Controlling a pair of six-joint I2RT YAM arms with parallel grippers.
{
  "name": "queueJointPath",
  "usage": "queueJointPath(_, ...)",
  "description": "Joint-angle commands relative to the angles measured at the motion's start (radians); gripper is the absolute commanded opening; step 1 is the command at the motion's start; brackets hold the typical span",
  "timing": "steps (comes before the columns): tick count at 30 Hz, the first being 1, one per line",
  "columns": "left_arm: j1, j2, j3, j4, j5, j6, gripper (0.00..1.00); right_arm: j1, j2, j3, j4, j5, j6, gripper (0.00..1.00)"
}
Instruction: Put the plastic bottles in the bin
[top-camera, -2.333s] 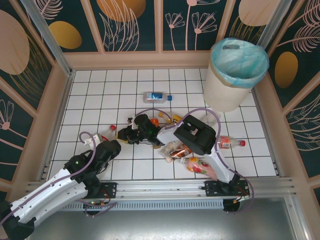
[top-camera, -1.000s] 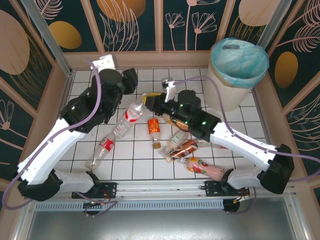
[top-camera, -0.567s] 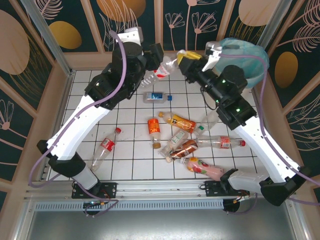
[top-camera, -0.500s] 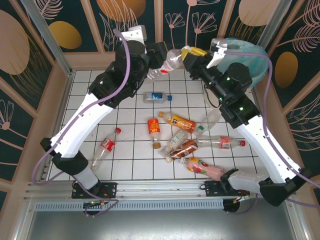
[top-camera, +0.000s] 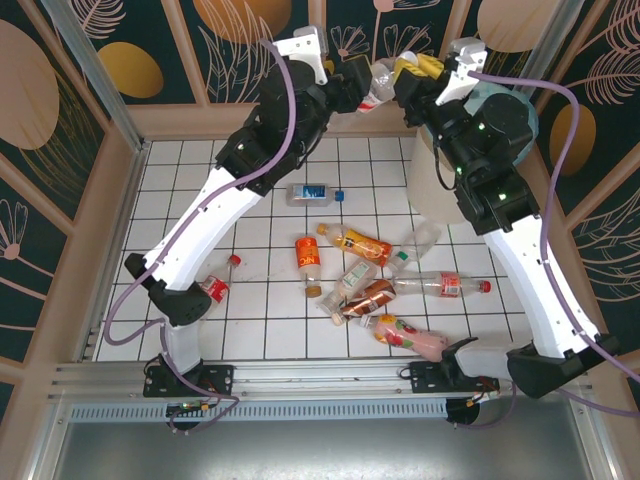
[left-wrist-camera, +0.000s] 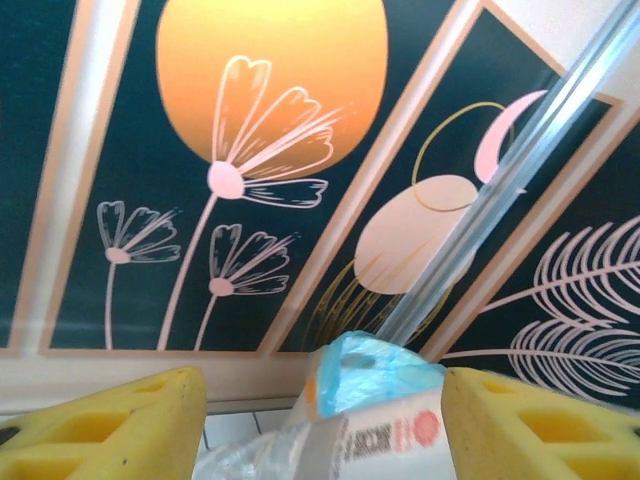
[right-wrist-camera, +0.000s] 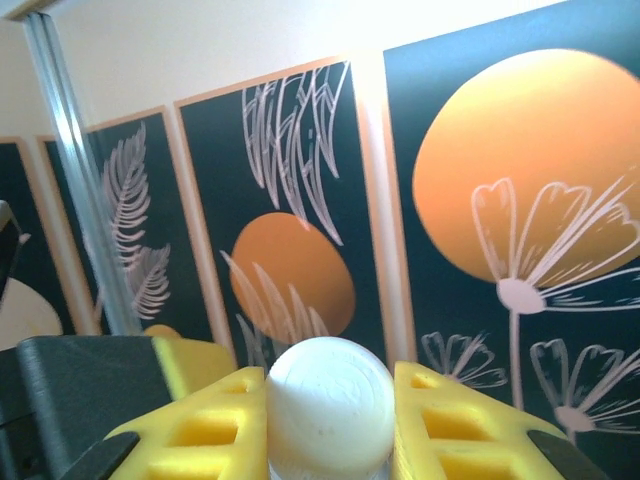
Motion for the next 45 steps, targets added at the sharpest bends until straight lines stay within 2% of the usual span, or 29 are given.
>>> queueJointPath(1, -0.009, 0.036, 0.022, 0.063, 0.083, 0.049, 0.64, -0.057, 0.02, 0.039, 0.022, 0.005, -0.082, 0.0)
queueJointPath(7, -0.009, 0.083, 0.016, 0.079, 0.136, 0.079, 0.64, -0.265, 0.042, 0.033, 0.036, -0.052, 0.017, 0.0)
queueJointPath(12, -0.01, 0.075, -0.073, 0.114, 0.19, 0.083, 0.65, -0.47, 0.046, 0.038, 0.047, -0.153, 0.163, 0.0)
queueJointPath(15, -0.009, 0.055, -0.133, 0.148, 0.235, 0.077, 0.65, -0.571, 0.061, 0.055, 0.057, -0.215, 0.244, 0.0)
queueJointPath(18, -0.009, 0.03, -0.19, 0.175, 0.273, 0.067, 0.66, -0.631, 0.084, 0.103, 0.045, -0.245, 0.282, 0.0)
queueJointPath(28, -0.01, -0.04, -0.356, 0.208, 0.348, 0.057, 0.67, -0.666, 0.145, 0.239, -0.193, -0.023, 0.132, 0.0)
queueJointPath(40, -0.009, -0.081, -0.504, 0.205, 0.381, 0.03, 0.69, -0.665, 0.179, 0.136, -0.337, 0.021, 0.069, 0.0)
queueJointPath(45, -0.009, -0.097, -0.548, 0.216, 0.386, 0.024, 0.69, -0.604, 0.238, 0.135, -0.377, 0.094, -0.021, 0.0)
